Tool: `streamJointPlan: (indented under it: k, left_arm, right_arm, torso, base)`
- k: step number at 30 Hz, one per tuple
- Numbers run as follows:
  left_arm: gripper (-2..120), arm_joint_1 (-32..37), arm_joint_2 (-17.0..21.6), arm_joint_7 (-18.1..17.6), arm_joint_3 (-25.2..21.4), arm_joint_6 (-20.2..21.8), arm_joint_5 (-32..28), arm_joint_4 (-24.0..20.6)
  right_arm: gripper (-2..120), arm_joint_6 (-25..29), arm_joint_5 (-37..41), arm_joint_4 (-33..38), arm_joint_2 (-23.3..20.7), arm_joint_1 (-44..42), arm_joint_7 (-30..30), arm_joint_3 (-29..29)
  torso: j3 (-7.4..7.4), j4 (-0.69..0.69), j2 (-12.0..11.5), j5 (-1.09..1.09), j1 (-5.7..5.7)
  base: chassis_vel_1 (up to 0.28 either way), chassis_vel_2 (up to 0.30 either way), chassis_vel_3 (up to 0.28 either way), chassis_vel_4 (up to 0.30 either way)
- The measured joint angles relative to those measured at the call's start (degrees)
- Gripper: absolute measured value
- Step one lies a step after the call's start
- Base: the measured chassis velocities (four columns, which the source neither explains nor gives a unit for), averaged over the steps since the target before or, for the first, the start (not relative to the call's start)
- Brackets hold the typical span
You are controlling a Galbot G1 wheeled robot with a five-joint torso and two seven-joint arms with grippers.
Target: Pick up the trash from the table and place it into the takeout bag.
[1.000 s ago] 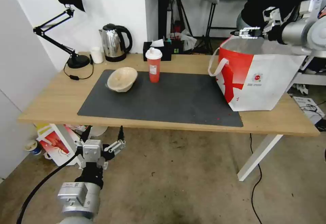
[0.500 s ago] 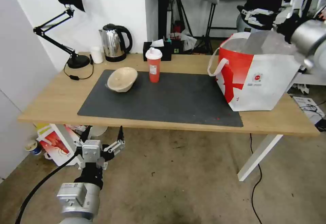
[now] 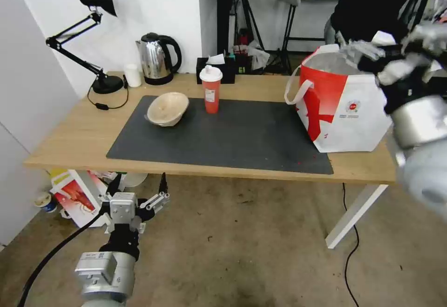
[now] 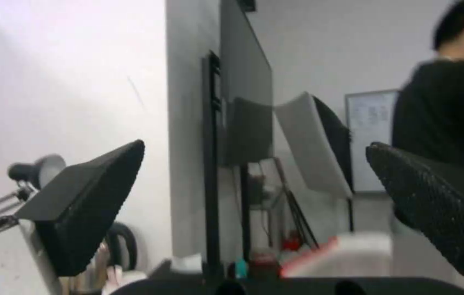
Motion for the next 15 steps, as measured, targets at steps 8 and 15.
streamJointPlan:
  k: [8, 15]
  left_arm:
    - [99, -0.2, -0.5, 0.0, 0.4, 0.0, 0.4, 0.2]
    - [99, 0.0, -0.4, 0.0, 0.4, -0.1, 0.4, 0.0]
  right_arm:
    - [100, 3.7, -23.8, 10.4, 17.7, -29.4, 0.5, 8.7]
    - [100, 4.0, -41.5, 10.8, 28.5, -44.1, 0.1, 4.2]
  torso:
    - [0.0, -0.02, 0.0, 0.01, -0.01]
    - [0.0, -0.02, 0.0, 0.02, 0.0]
  base:
    - [0.0, 0.0, 0.0, 0.0]
    - [0.0, 0.0, 0.0, 0.0]
